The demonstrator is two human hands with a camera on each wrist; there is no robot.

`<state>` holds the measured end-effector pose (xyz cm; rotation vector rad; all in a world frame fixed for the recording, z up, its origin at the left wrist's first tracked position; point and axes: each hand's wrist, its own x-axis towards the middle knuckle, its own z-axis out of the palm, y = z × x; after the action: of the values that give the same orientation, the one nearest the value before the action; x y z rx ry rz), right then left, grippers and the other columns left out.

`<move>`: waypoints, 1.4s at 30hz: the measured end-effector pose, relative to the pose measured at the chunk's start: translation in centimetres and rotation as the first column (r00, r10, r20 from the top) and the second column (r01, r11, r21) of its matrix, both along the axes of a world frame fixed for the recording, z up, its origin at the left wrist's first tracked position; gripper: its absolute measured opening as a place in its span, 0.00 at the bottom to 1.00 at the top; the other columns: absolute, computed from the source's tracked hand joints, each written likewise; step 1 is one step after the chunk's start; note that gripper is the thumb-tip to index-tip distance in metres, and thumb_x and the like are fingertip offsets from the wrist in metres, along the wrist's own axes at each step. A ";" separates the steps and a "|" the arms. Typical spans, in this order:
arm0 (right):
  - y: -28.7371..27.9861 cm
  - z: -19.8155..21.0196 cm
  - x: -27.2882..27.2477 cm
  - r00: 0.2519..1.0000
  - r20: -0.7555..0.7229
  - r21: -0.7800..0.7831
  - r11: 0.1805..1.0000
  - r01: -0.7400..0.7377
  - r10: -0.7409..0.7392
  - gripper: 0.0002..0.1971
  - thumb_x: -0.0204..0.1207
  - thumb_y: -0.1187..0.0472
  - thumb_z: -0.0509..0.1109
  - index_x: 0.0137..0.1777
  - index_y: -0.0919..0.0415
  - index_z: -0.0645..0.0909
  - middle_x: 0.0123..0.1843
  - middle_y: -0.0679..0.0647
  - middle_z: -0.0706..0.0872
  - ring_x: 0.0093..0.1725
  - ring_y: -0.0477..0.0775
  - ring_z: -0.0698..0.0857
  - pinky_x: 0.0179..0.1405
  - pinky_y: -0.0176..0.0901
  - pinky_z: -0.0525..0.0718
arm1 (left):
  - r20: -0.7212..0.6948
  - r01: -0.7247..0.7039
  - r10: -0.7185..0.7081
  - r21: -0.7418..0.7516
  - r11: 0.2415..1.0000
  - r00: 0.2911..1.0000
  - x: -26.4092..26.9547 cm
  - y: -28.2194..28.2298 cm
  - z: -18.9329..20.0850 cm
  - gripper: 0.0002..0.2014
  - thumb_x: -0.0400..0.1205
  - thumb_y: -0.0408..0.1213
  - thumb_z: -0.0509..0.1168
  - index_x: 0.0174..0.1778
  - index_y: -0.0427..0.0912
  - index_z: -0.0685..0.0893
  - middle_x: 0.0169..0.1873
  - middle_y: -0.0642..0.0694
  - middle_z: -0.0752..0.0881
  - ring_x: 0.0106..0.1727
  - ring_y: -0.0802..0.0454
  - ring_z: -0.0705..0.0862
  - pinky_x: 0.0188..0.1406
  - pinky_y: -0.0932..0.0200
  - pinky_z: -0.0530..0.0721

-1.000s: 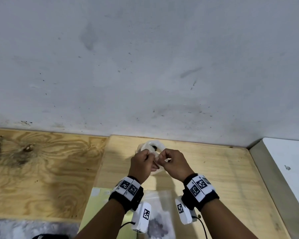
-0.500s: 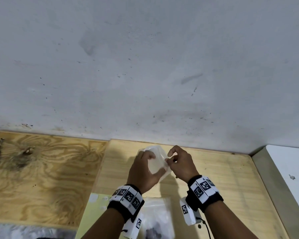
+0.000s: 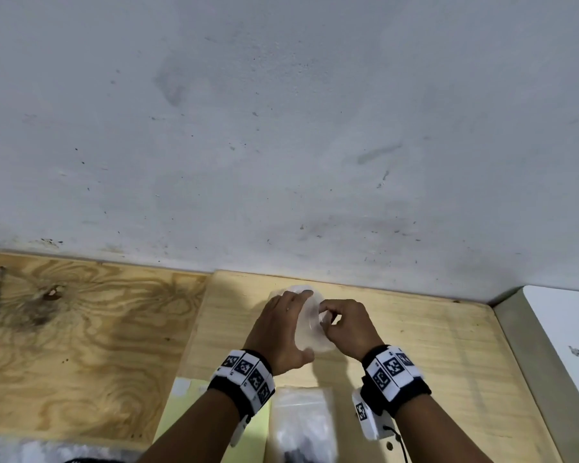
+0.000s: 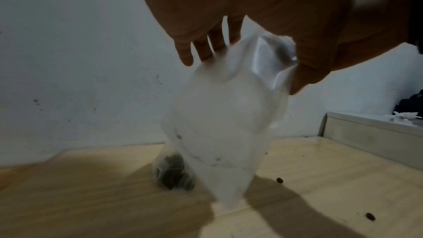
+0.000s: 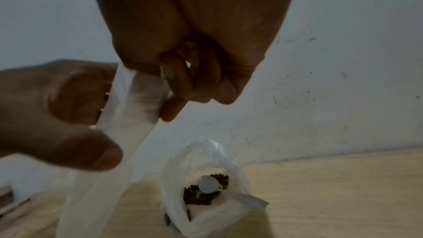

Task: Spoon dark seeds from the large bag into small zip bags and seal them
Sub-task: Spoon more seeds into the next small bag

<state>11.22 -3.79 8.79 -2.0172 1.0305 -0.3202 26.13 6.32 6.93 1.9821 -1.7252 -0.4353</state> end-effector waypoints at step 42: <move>-0.1 -3.2 0.6 1.000 0.009 0.321 0.947 -0.022 0.020 0.15 0.71 0.70 0.77 0.43 0.44 0.92 0.33 0.48 0.88 0.35 0.44 0.84 0.42 0.32 0.82 | -0.227 0.026 -0.020 0.025 0.999 0.974 1.8 1.4 -2.9 0.48 0.58 0.56 0.77 0.76 0.50 0.73 0.67 0.57 0.74 0.66 0.58 0.78 0.61 0.57 0.82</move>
<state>11.81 -3.86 5.61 -1.7303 0.9873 -0.1344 27.95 7.68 4.06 1.8525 -1.6084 -0.6698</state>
